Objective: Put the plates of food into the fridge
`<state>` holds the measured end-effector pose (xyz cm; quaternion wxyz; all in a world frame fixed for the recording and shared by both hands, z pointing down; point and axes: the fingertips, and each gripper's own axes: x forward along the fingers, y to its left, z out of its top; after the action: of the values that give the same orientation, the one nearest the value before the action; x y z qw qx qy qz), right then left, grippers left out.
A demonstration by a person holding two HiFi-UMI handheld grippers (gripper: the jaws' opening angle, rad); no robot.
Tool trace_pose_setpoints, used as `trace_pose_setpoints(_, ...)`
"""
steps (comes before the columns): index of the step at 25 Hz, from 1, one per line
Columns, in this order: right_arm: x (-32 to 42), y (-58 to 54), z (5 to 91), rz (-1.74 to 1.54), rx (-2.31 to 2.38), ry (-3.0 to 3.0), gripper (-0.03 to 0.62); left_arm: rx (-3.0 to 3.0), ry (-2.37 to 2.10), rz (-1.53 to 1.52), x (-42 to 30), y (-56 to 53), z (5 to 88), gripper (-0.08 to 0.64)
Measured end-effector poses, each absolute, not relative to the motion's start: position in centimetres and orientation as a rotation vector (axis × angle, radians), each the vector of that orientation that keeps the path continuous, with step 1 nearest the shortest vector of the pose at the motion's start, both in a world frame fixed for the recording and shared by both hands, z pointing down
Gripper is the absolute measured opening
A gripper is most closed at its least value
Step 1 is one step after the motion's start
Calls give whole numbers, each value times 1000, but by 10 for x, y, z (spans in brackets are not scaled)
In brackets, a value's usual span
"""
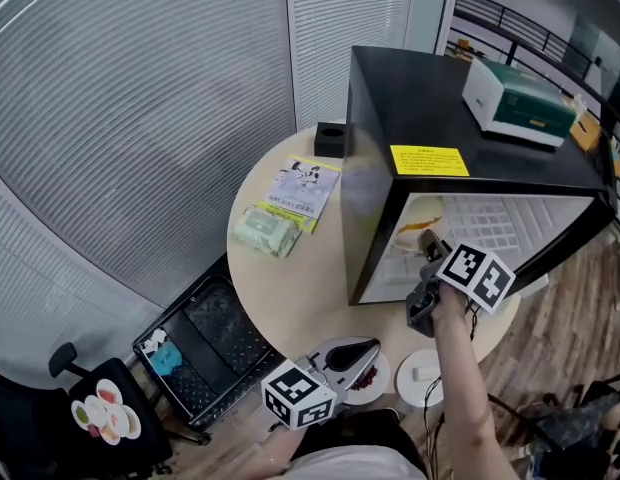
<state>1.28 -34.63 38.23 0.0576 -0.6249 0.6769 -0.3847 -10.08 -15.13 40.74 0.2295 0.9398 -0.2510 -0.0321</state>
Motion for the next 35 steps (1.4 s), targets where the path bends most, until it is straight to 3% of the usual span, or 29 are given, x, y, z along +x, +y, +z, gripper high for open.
trace_pose_setpoints(11,-3,-343,387,-956,-2002,2422,261,2613,-665,-79,-99,-143,404,5)
trace_pose_setpoints(21,-6,-343,382,-585,-2198,2715,344,2614,-689,-81,-98,-141,402,5)
trace_pose_setpoints(35,15,-285,357,-596,-1942,2549,341,2601,-771,-81,-77,-144,400,5)
